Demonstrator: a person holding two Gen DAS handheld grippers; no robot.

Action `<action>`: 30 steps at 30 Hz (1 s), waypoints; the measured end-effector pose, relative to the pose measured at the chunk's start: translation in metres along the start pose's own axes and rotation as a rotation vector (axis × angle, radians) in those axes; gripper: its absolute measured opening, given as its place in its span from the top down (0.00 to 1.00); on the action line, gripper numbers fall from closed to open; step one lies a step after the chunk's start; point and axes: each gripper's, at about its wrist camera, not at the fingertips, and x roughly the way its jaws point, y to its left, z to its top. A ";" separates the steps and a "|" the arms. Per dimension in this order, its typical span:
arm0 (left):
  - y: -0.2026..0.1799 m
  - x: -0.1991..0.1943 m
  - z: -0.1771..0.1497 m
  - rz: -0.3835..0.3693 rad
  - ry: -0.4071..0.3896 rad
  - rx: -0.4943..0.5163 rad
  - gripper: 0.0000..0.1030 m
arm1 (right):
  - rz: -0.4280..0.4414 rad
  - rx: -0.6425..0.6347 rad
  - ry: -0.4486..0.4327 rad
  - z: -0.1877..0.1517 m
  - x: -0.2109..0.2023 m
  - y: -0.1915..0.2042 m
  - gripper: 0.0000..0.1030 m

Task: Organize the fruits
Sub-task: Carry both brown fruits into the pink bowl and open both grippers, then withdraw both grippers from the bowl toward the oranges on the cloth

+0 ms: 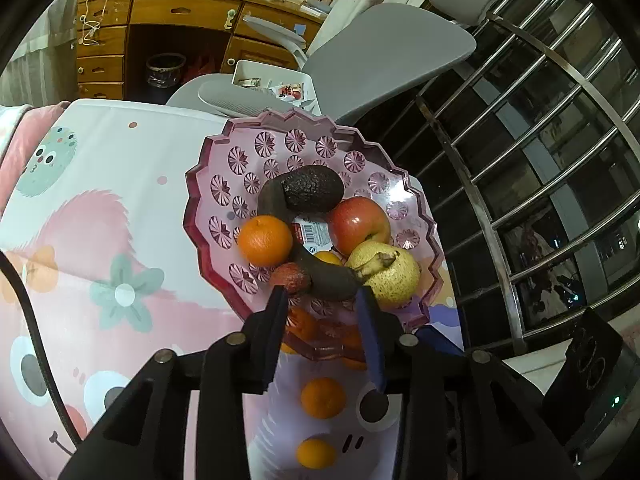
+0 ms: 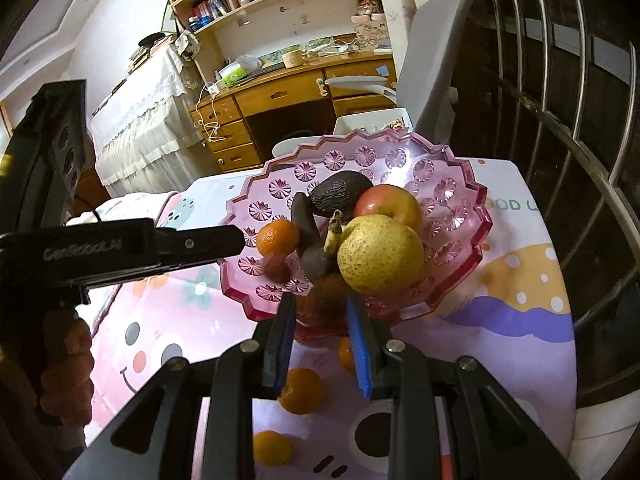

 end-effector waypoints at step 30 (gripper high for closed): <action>0.001 -0.007 -0.124 0.125 0.173 -0.033 0.62 | 0.170 0.173 0.276 -0.024 0.014 -0.024 0.59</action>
